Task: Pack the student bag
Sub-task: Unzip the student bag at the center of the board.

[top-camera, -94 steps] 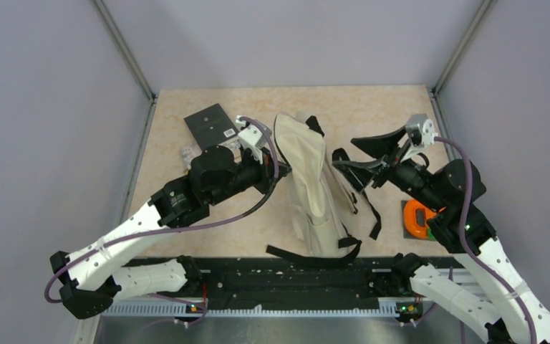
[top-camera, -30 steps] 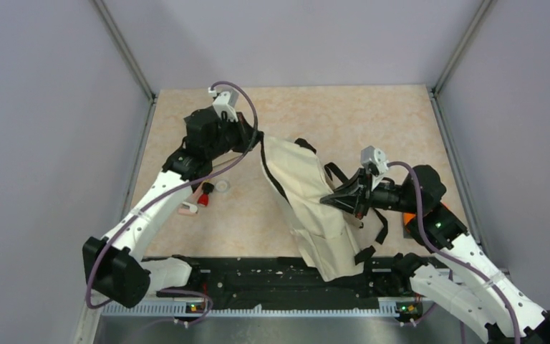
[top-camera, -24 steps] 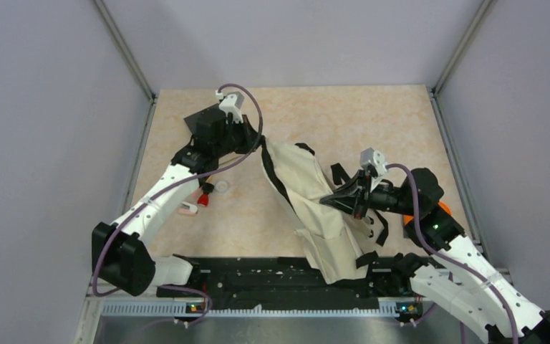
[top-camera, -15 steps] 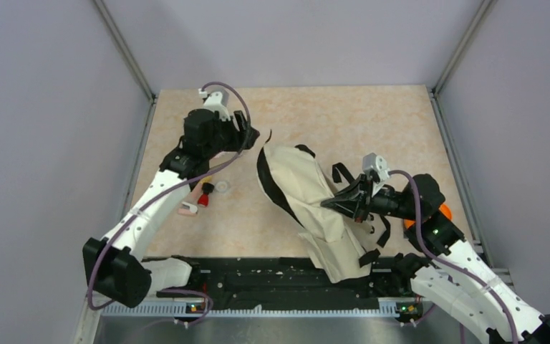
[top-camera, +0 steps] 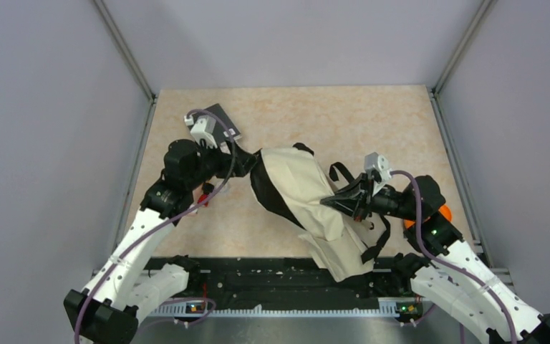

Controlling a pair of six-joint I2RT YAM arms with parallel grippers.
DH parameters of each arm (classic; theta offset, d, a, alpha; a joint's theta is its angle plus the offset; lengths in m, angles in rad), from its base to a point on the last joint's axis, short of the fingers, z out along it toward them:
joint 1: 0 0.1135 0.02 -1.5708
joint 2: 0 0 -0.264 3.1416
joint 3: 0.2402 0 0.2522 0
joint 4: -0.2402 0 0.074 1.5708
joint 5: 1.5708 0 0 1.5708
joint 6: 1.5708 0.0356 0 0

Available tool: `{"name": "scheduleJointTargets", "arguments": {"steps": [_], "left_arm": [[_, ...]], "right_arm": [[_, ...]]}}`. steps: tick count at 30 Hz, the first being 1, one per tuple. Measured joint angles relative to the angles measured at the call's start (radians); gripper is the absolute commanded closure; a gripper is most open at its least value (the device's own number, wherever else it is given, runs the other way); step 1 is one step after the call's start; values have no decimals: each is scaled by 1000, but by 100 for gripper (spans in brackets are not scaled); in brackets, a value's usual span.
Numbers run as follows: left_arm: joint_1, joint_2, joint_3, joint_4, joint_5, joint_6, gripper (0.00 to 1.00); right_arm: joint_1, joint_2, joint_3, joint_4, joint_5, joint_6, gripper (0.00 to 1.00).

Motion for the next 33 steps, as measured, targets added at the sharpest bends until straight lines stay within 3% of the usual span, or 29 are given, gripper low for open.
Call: {"name": "scheduleJointTargets", "arguments": {"steps": [6, 8, 9, 11, 12, 14, 16, 19, 24, 28, 33], "left_arm": [[0, -16, -99, -25, 48, -50, 8], [0, -16, -113, -18, 67, -64, 17], [0, -14, -121, -6, 81, -70, 30], [0, -8, -134, 18, 107, -90, 66], [0, -4, -138, 28, 120, -100, 84], [0, -1, -139, 44, 131, -101, 100], [-2, -6, -139, 60, 119, -85, 100], [-5, -24, -115, 55, 85, -39, 100], [-5, 3, 76, 43, 101, 43, 100], [-5, 103, 288, 49, 202, 97, 100], [-31, 184, 385, 5, 292, 174, 100]], "right_arm": [[0, 0, -7, 22, 6, 15, 100], [0, 3, -9, 23, 7, 18, 100], [0, 4, -12, 28, 9, 18, 100], [0, 4, -17, 32, 19, 22, 99], [0, 4, -20, 36, 30, 24, 91], [0, 4, -26, 37, 75, 30, 67], [2, 3, -28, 33, 133, 42, 44], [2, 0, -26, 22, 265, 51, 27], [2, 18, 31, -50, 437, 72, 20], [2, 50, 136, -93, 530, 76, 18], [2, 68, 253, -122, 567, 48, 13]]}}
